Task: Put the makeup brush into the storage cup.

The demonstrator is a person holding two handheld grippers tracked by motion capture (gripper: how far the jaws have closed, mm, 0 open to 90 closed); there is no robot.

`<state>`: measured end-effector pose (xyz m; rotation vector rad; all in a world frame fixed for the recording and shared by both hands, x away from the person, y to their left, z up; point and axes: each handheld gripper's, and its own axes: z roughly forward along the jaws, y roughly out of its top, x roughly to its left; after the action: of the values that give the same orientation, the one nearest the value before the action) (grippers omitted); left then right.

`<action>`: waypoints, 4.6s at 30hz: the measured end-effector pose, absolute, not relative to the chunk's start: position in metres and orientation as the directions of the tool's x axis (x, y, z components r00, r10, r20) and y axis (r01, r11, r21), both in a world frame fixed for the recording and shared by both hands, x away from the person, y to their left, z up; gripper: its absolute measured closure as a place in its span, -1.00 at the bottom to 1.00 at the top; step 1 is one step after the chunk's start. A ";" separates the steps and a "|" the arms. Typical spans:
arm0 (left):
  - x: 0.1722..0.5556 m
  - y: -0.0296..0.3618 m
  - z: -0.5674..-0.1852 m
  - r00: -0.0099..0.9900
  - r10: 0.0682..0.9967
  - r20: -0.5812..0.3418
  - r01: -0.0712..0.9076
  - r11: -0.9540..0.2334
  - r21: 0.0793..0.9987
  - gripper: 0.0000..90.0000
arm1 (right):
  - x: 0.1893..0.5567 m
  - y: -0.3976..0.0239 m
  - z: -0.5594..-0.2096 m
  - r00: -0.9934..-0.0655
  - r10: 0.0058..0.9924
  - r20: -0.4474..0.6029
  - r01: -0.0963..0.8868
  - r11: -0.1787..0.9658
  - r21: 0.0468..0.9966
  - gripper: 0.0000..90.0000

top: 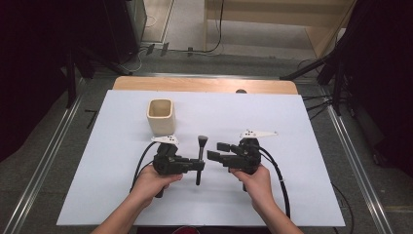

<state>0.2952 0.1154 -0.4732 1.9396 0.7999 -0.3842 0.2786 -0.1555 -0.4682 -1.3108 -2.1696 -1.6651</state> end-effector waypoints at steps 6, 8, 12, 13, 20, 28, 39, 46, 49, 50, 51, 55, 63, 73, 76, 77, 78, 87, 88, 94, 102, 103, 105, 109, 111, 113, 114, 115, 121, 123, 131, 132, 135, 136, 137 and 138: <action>0.296 0.118 -0.472 0.736 0.374 -0.564 0.673 -0.314 0.669 0.76 | 0.281 -0.164 -0.468 -0.592 0.592 0.546 0.692 0.027 0.721 -0.35; 0.296 0.118 -0.472 0.738 0.376 -0.561 0.671 -0.316 0.671 0.76 | 0.282 -0.167 -0.469 -0.587 0.600 0.543 0.695 0.029 0.718 -0.38; 0.296 0.119 -0.471 0.738 0.382 -0.556 0.670 -0.316 0.672 0.76 | 0.283 -0.169 -0.470 -0.590 0.623 0.514 0.687 0.052 0.725 -0.42; 0.296 0.120 -0.471 0.737 0.384 -0.556 0.670 -0.311 0.674 0.76 | 0.284 -0.169 -0.470 -0.597 0.628 0.500 0.681 0.068 0.729 -0.43; 0.297 0.123 -0.469 0.739 0.393 -0.547 0.666 -0.303 0.682 0.76 | 0.285 -0.172 -0.472 -0.608 0.674 0.421 0.665 0.141 0.734 -0.47; 0.298 0.124 -0.467 0.742 0.399 -0.539 0.661 -0.305 0.685 0.75 | 0.285 -0.177 -0.472 -0.628 0.692 0.357 0.640 0.198 0.743 -0.48; 0.298 0.127 -0.465 0.744 0.406 -0.531 0.658 -0.300 0.691 0.76 | 0.280 -0.187 -0.470 -0.640 0.695 0.329 0.631 0.230 0.741 -0.49; 0.300 0.131 -0.464 0.745 0.409 -0.527 0.655 -0.300 0.693 0.76 | 0.275 -0.194 -0.472 -0.659 0.684 0.314 0.621 0.259 0.740 -0.53; 0.301 0.133 -0.462 0.746 0.413 -0.522 0.653 -0.297 0.697 0.75 | 0.272 -0.196 -0.474 -0.660 0.681 0.317 0.626 0.265 0.733 -0.53; 0.301 0.134 -0.462 0.746 0.413 -0.523 0.653 -0.298 0.696 0.75 | 0.271 -0.197 -0.475 -0.658 0.681 0.320 0.630 0.266 0.730 -0.53; 0.302 0.135 -0.462 0.746 0.416 -0.519 0.651 -0.297 0.698 0.75 | 0.271 -0.197 -0.475 -0.661 0.681 0.315 0.625 0.268 0.733 -0.53; 0.303 0.139 -0.460 0.749 0.425 -0.508 0.646 -0.298 0.702 0.75 | 0.268 -0.200 -0.477 -0.671 0.680 0.297 0.616 0.288 0.733 -0.53; 0.305 0.145 -0.459 0.751 0.442 -0.490 0.640 -0.306 0.705 0.75 | 0.263 -0.205 -0.478 -0.696 0.660 0.285 0.602 0.319 0.732 -0.54; 0.307 0.151 -0.457 0.752 0.445 -0.486 0.638 -0.306 0.707 0.75 | 0.258 -0.217 -0.476 -0.694 0.664 0.277 0.601 0.323 0.731 -0.54; 0.308 0.153 -0.456 0.756 0.446 -0.479 0.633 -0.315 0.707 0.75 | 0.256 -0.219 -0.476 -0.701 0.661 0.266 0.596 0.338 0.728 -0.54; 0.308 0.153 -0.456 0.755 0.447 -0.481 0.635 -0.312 0.707 0.75 | 0.255 -0.220 -0.476 -0.701 0.670 0.246 0.587 0.345 0.732 -0.54; 0.308 0.154 -0.455 0.754 0.444 -0.483 0.635 -0.310 0.707 0.75 | 0.255 -0.221 -0.476 -0.698 0.674 0.241 0.586 0.345 0.733 -0.54; 0.310 0.161 -0.453 0.751 0.450 -0.483 0.638 -0.306 0.707 0.75 | 0.250 -0.227 -0.478 -0.698 0.670 0.252 0.589 0.337 0.735 -0.53; 0.310 0.161 -0.453 0.752 0.449 -0.482 0.636 -0.305 0.708 0.75 | 0.250 -0.228 -0.478 -0.699 0.669 0.253 0.590 0.339 0.733 -0.54; 0.311 0.168 -0.449 0.751 0.457 -0.476 0.634 -0.296 0.715 0.75 | 0.248 -0.232 -0.480 -0.704 0.669 0.241 0.586 0.353 0.730 -0.54; 0.313 0.177 -0.446 0.748 0.470 -0.469 0.631 -0.285 0.722 0.75 | 0.244 -0.240 -0.483 -0.706 0.668 0.236 0.583 0.360 0.728 -0.54; 0.313 0.178 -0.445 0.748 0.471 -0.467 0.630 -0.284 0.723 0.75 | 0.244 -0.241 -0.484 -0.710 0.664 0.235 0.580 0.361 0.730 -0.54; 0.313 0.179 -0.444 0.747 0.475 -0.465 0.629 -0.281 0.725 0.75 | 0.243 -0.242 -0.484 -0.709 0.664 0.238 0.582 0.360 0.729 -0.54; 0.314 0.183 -0.443 0.749 0.478 -0.459 0.626 -0.281 0.728 0.75 | 0.244 -0.243 -0.484 -0.708 0.663 0.244 0.582 0.351 0.733 -0.54; 0.315 0.185 -0.442 0.749 0.476 -0.461 0.625 -0.276 0.730 0.75 | 0.245 -0.242 -0.484 -0.708 0.663 0.242 0.580 0.352 0.735 -0.54; 0.315 0.187 -0.442 0.748 0.481 -0.457 0.624 -0.275 0.732 0.75 | 0.246 -0.241 -0.485 -0.713 0.660 0.235 0.575 0.359 0.736 -0.54; 0.316 0.189 -0.442 0.747 0.483 -0.456 0.624 -0.276 0.731 0.75 | 0.246 -0.241 -0.486 -0.714 0.660 0.233 0.574 0.361 0.735 -0.54; 0.316 0.190 -0.441 0.745 0.486 -0.457 0.625 -0.271 0.732 0.75 | 0.246 -0.241 -0.486 -0.711 0.661 0.239 0.579 0.359 0.732 -0.54; 0.319 0.201 -0.440 0.737 0.501 -0.454 0.627 -0.256 0.735 0.75 | 0.247 -0.238 -0.489 -0.717 0.654 0.243 0.581 0.366 0.727 -0.54; 0.320 0.205 -0.440 0.734 0.508 -0.450 0.626 -0.252 0.738 0.75 | 0.247 -0.238 -0.489 -0.719 0.650 0.246 0.581 0.368 0.726 -0.54; 0.324 0.217 -0.440 0.719 0.537 -0.442 0.629 -0.232 0.742 0.75 | 0.247 -0.237 -0.489 -0.720 0.649 0.247 0.581 0.368 0.726 -0.54; 0.325 0.218 -0.440 0.716 0.540 -0.443 0.630 -0.227 0.742 0.75 | 0.247 -0.236 -0.489 -0.720 0.649 0.247 0.581 0.368 0.726 -0.54; 0.327 0.220 -0.440 0.714 0.539 -0.446 0.633 -0.226 0.741 0.75 | 0.247 -0.236 -0.490 -0.719 0.649 0.249 0.583 0.367 0.725 -0.54; 0.328 0.220 -0.440 0.715 0.542 -0.442 0.631 -0.227 0.742 0.75 | 0.247 -0.236 -0.490 -0.718 0.649 0.252 0.585 0.366 0.724 -0.53; 0.329 0.220 -0.441 0.715 0.541 -0.443 0.632 -0.228 0.741 0.75 | 0.246 -0.236 -0.490 -0.717 0.650 0.253 0.586 0.364 0.724 -0.54; 0.331 0.220 -0.441 0.717 0.539 -0.441 0.631 -0.233 0.740 0.75 | 0.246 -0.236 -0.490 -0.716 0.650 0.254 0.588 0.365 0.722 -0.53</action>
<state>0.3307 0.2204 -0.4411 1.9008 0.9049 -0.1125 0.2459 -0.2358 -0.4900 -1.2070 -2.6560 -1.3538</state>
